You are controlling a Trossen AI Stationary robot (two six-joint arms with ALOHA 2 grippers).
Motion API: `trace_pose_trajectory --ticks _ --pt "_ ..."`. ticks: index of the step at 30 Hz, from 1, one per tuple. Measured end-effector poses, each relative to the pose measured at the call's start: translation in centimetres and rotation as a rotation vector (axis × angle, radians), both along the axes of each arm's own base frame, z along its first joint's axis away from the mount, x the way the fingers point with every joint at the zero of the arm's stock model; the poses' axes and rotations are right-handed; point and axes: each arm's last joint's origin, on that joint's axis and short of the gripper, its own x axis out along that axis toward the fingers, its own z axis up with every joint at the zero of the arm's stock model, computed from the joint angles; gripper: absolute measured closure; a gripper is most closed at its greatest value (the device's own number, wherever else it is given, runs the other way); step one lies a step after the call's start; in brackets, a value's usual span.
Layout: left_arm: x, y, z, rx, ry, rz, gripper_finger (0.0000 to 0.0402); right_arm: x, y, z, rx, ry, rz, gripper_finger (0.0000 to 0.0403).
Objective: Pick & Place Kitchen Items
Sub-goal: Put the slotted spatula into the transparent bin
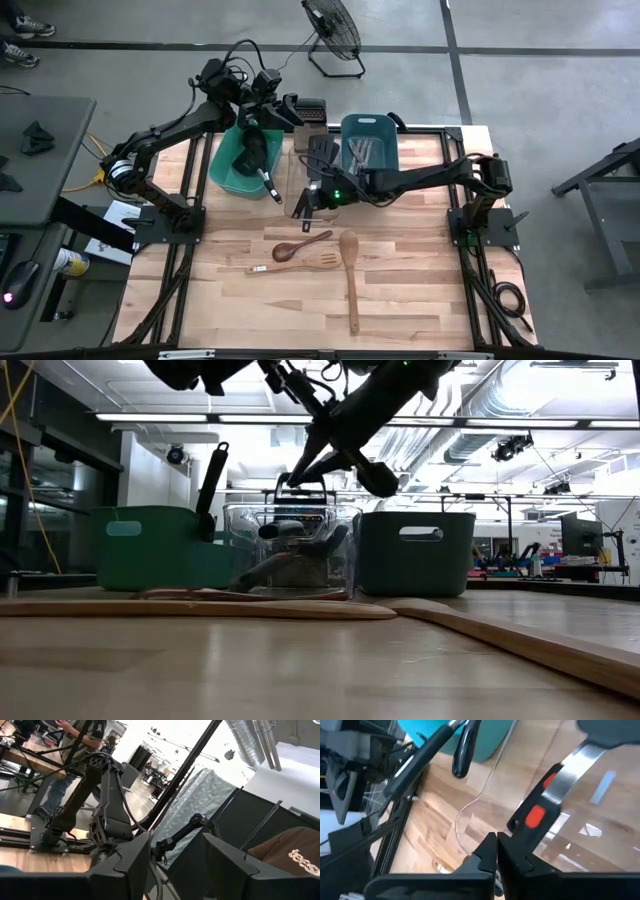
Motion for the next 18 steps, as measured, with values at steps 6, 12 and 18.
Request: trace_pose_trajectory --ticks 6,12,18 --pt "0.0 0.0 0.0 0.003 -0.005 0.005 0.0230 0.5 0.2 -1.4 0.020 0.028 -0.009 0.0400" --pt "0.0 0.0 0.0 0.002 -0.006 0.008 0.0230 0.8 -0.4 -2.3 0.045 0.048 -0.026 0.0400" --pt "0.0 0.0 0.0 0.000 -0.004 0.008 0.0230 0.7 -0.9 -2.7 0.077 0.068 -0.057 0.0400"
